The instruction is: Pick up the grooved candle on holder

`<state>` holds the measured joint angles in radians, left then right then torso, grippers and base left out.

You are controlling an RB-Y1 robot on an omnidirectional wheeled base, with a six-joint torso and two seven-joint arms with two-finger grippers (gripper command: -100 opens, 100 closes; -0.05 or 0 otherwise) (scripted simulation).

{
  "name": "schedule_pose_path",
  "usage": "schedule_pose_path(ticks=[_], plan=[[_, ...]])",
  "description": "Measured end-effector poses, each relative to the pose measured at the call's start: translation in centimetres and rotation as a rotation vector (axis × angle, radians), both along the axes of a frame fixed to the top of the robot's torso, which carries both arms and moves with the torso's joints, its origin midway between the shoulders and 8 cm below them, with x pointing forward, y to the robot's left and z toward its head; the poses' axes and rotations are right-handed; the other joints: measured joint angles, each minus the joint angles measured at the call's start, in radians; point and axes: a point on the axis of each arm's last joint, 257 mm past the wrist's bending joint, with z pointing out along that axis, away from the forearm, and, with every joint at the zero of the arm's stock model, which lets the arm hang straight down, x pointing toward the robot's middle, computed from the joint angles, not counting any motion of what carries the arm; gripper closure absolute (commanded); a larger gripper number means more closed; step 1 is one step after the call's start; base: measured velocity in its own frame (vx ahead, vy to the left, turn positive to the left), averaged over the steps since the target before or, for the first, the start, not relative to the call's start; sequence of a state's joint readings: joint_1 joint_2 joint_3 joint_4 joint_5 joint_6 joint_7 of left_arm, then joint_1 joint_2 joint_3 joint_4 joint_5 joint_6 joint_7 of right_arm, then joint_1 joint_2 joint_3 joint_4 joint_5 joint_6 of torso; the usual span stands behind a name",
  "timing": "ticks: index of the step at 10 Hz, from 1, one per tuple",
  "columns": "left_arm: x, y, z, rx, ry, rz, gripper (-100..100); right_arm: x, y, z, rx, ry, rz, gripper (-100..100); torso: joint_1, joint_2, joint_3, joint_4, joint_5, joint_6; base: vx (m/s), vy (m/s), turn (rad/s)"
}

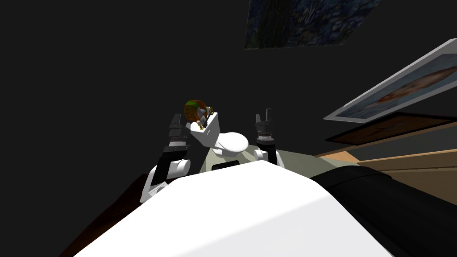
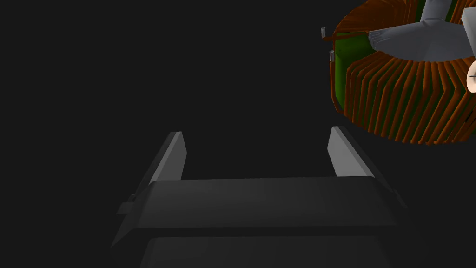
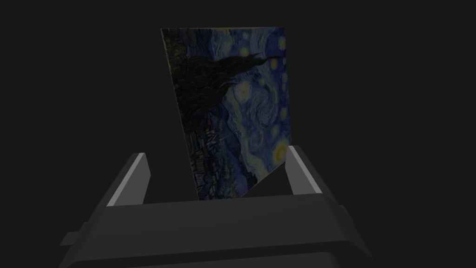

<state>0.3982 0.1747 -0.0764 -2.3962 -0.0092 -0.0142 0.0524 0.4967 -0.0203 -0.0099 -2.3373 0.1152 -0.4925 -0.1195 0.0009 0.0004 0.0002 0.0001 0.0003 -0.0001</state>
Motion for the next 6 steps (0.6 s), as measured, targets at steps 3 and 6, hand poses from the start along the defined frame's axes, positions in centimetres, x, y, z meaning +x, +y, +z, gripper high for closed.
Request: schedule_pose_path(ticks=[3, 6], plan=[[0.9, -0.5, -0.9, 0.000, 0.061, -0.014, -100, 0.0, 0.0, 0.0, 0.000, 0.000, 0.000, 0, 0.000, 0.000, 0.000, 0.000, 0.000, 0.000, -0.006, 0.015, -0.028], [1.6, -0.6, -2.1, 0.001, 0.122, -0.018, -100, 0.0, 0.0, 0.0, 0.000, 0.000, 0.000, 0, 0.000, 0.000, 0.000, 0.000, 0.000, 0.000, -0.003, 0.008, -0.026]])
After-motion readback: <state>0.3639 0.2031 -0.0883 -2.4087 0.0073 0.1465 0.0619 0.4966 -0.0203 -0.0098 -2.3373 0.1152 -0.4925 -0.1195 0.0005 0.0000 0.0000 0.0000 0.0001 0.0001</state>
